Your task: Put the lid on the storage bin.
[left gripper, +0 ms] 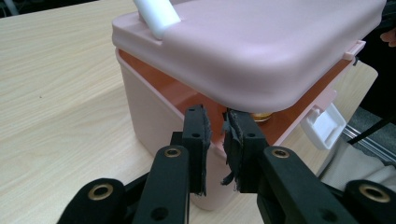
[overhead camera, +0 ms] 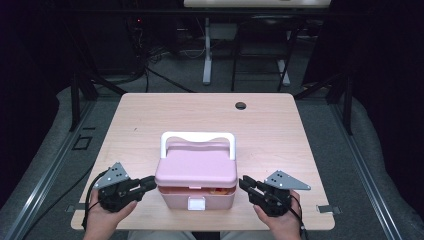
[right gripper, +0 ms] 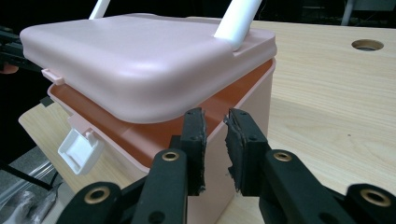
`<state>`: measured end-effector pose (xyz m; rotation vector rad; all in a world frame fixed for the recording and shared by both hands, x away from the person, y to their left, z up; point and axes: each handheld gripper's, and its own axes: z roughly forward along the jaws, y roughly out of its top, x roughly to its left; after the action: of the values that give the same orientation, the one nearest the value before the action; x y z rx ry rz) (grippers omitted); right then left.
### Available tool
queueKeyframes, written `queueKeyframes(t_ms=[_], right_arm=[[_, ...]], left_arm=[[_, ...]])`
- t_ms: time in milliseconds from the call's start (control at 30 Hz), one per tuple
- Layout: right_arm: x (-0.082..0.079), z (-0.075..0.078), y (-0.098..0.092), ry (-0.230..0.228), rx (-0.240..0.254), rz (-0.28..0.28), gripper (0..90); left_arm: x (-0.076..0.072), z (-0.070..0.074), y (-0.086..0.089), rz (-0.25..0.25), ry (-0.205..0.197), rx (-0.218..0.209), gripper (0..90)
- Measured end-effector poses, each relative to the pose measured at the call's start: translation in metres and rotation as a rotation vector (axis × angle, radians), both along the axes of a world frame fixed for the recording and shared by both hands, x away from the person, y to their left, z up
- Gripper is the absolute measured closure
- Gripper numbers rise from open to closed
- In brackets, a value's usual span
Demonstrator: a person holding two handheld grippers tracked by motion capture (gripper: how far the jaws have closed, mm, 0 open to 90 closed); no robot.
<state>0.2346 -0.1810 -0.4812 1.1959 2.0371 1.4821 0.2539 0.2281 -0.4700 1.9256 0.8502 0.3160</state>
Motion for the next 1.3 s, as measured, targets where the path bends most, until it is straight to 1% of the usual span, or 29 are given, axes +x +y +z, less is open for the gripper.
queueKeyframes(t_ms=[100, 200, 300, 467, 500, 533, 633, 733, 767, 833, 900, 1000, 1067, 1100, 1300], right_arm=[[0.001, -0.001, 0.000, 0.001, 0.000, -0.001, 76.6], [0.001, -0.001, 0.000, 0.005, -0.002, 0.000, 76.6], [0.001, -0.001, 0.000, 0.004, 0.000, -0.001, 76.6], [0.001, -0.001, 0.001, 0.004, -0.001, 0.000, 76.6], [0.002, -0.001, 0.000, 0.004, -0.002, 0.000, 76.6], [0.001, -0.001, 0.000, 0.005, -0.001, -0.001, 76.6], [0.002, -0.001, 0.000, 0.003, -0.001, -0.002, 76.5], [0.002, -0.001, 0.000, 0.004, 0.000, -0.003, 76.5], [0.002, -0.001, 0.000, 0.004, 0.000, -0.003, 76.6], [0.002, -0.001, 0.000, 0.004, 0.000, -0.003, 76.5], [0.003, -0.001, 0.000, 0.002, 0.002, -0.004, 76.5], [0.004, 0.000, -0.001, 0.006, 0.002, -0.007, 76.4], [0.004, 0.000, -0.001, 0.007, 0.004, -0.008, 76.3], [0.005, 0.000, -0.002, 0.005, 0.006, -0.011, 76.1], [0.010, 0.003, -0.005, -0.001, 0.002, -0.018, 75.4]], left_arm=[[0.000, -0.001, 0.002, 0.001, 0.002, 0.006, 78.2], [-0.001, -0.004, 0.003, 0.004, 0.014, 0.010, 78.3], [-0.001, -0.004, 0.004, 0.002, 0.015, 0.016, 78.4], [0.000, -0.005, 0.005, 0.007, 0.024, 0.015, 78.5], [0.000, -0.005, 0.005, 0.008, 0.016, 0.010, 78.8], [0.000, -0.004, 0.006, 0.005, 0.022, -0.018, 78.7], [0.000, -0.002, 0.006, 0.005, 0.013, -0.011, 78.7], [0.001, -0.002, 0.006, 0.008, 0.016, -0.011, 78.7], [0.001, -0.002, 0.006, 0.005, 0.016, -0.004, 78.6], [0.002, -0.002, 0.007, 0.011, 0.015, -0.013, 78.6], [0.003, -0.002, 0.008, 0.009, 0.016, -0.007, 78.6], [0.004, -0.002, 0.009, 0.024, 0.017, -0.015, 78.2], [0.005, -0.002, 0.010, 0.026, 0.019, -0.011, 78.0], [0.006, -0.002, 0.010, 0.031, 0.011, -0.018, 77.7], [0.012, 0.001, 0.014, 0.055, 0.009, -0.027, 75.5]])
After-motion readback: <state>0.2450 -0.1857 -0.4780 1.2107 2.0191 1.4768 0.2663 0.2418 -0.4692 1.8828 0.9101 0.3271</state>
